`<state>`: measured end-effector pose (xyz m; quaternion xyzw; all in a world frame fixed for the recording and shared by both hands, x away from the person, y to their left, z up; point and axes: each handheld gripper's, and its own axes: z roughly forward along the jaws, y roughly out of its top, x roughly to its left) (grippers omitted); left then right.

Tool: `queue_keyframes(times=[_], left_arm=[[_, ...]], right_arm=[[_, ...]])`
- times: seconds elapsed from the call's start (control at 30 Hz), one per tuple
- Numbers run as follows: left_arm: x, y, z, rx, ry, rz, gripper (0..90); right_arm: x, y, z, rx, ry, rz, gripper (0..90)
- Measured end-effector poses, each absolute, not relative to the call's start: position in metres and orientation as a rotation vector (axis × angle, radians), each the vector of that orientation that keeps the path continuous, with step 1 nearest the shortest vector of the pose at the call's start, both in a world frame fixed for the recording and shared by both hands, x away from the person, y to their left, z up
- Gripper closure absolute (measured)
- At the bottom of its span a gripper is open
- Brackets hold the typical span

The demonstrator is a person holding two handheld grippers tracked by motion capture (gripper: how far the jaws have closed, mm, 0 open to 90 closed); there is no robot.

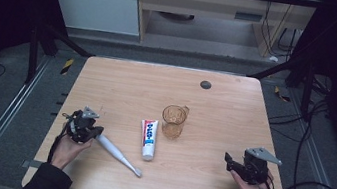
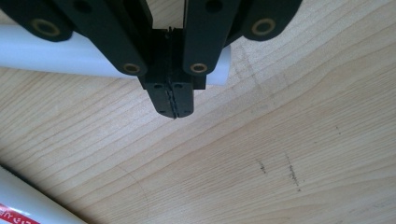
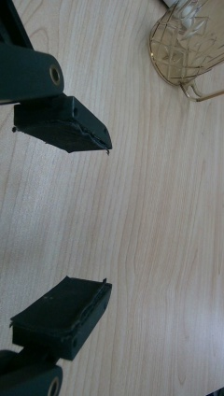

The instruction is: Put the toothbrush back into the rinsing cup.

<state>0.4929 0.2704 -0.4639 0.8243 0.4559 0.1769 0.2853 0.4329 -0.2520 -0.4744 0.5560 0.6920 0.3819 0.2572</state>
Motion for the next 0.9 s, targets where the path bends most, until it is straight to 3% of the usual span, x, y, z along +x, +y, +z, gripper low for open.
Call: queue_keyframes(times=[0.9], left_arm=[[0.462, 0.278, -0.468, 2.240, 1.210, 0.424, 89.9]], right_arm=[[0.433, -0.252, -0.475, 1.508, 1.890, 1.025, 25.6]])
